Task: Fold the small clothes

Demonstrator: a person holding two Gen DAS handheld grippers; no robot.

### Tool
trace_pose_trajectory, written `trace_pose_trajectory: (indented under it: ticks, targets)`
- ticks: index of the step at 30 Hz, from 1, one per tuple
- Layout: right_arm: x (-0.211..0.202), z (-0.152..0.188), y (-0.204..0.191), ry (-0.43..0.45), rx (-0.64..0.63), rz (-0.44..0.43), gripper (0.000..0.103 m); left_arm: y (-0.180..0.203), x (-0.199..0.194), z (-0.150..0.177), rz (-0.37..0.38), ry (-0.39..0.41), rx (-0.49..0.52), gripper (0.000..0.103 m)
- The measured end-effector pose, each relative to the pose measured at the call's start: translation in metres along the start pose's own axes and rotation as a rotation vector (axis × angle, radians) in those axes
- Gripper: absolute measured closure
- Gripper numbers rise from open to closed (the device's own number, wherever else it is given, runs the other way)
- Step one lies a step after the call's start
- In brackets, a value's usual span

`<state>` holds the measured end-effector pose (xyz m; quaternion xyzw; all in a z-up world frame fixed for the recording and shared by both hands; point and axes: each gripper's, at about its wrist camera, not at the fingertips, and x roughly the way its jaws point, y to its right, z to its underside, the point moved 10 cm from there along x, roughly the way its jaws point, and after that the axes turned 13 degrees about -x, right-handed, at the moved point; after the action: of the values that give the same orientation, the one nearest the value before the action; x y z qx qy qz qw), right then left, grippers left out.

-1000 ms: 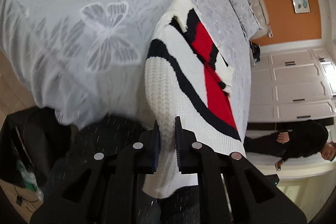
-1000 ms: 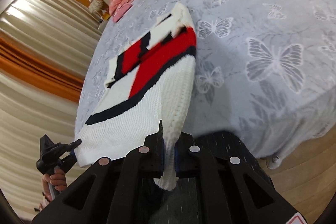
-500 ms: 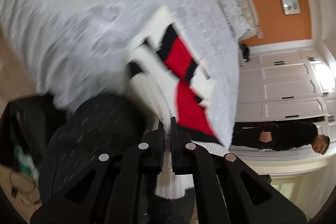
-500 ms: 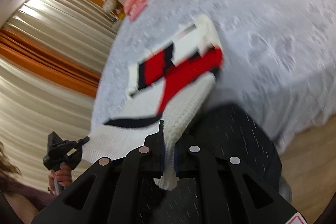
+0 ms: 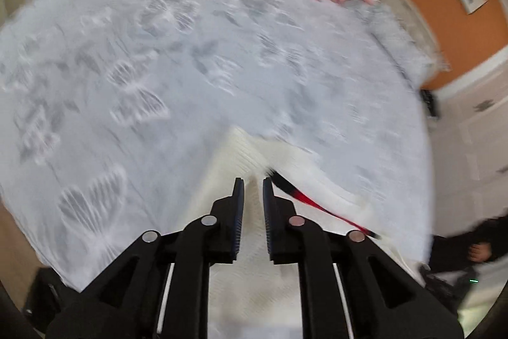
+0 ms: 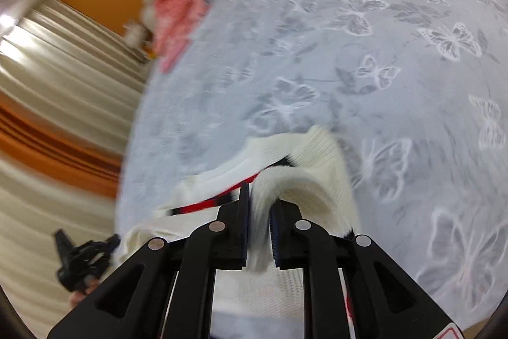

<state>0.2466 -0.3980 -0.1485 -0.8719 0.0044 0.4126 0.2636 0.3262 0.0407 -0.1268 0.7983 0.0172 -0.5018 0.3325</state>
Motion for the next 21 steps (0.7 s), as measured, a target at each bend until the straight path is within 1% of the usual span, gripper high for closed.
trace_pose_trajectory:
  ticks: [1,2,3,4,5,6,7,9,10,11,14,15,16,17,18,19,20,21]
  targets:
    - [-0.002,-0.002,-0.002,0.019,-0.029,0.012,0.082,0.000,0.002,-0.002,0.005,0.004,0.000,0.080]
    - [-0.008,-0.002,-0.004,0.039,-0.067,0.029,0.072,0.001,0.000,-0.002,0.030,0.001,-0.001,0.066]
    - [-0.012,0.001,-0.004,0.051,-0.095,0.048,0.048,0.003,-0.004,-0.001,0.069,-0.002,0.008,0.059]
    - [-0.017,0.006,-0.005,0.067,-0.128,0.071,0.038,0.003,-0.008,0.002,0.090,-0.002,0.032,0.046]
    - [-0.022,0.014,-0.006,0.082,-0.175,0.083,0.038,0.005,-0.012,0.006,0.114,0.000,0.087,0.038]
    - [-0.021,0.021,-0.007,0.075,-0.204,0.086,0.038,0.007,-0.012,0.008,0.109,0.003,0.136,0.036]
    - [-0.017,0.028,-0.004,0.056,-0.226,0.102,0.038,0.006,-0.009,0.012,0.079,0.011,0.193,0.034]
    - [-0.002,0.041,0.005,-0.005,-0.253,0.150,0.038,0.005,0.006,0.016,0.019,0.019,0.273,0.034]
    - [0.006,0.044,0.011,-0.027,-0.252,0.166,0.038,0.004,0.016,0.017,-0.007,0.011,0.288,0.034]
    - [0.015,0.046,0.017,-0.046,-0.234,0.174,0.038,0.003,0.024,0.018,-0.016,0.001,0.285,0.034]
    - [0.036,0.043,0.023,-0.056,-0.176,0.132,0.038,-0.001,0.056,0.022,-0.032,-0.060,0.235,0.034]
    - [0.043,0.041,0.027,-0.061,-0.159,0.123,0.041,-0.002,0.071,0.026,-0.045,-0.102,0.225,0.034]
    - [0.049,0.040,0.031,-0.071,-0.139,0.121,0.052,-0.003,0.080,0.030,-0.062,-0.133,0.228,0.044]
    - [0.055,0.040,0.036,-0.086,-0.119,0.118,0.064,-0.003,0.086,0.033,-0.069,-0.154,0.238,0.067]
    - [0.060,0.039,0.038,-0.108,-0.098,0.096,0.096,-0.002,0.092,0.037,-0.077,-0.173,0.267,0.083]
    - [0.057,0.036,0.038,-0.097,-0.093,0.092,0.095,0.000,0.092,0.037,-0.088,-0.166,0.292,0.097]
    - [0.051,0.031,0.035,-0.073,-0.107,0.093,0.095,0.002,0.088,0.034,-0.084,-0.143,0.299,0.097]
    - [0.040,0.023,0.030,-0.032,-0.135,0.102,0.095,0.003,0.079,0.027,-0.073,-0.103,0.297,0.097]
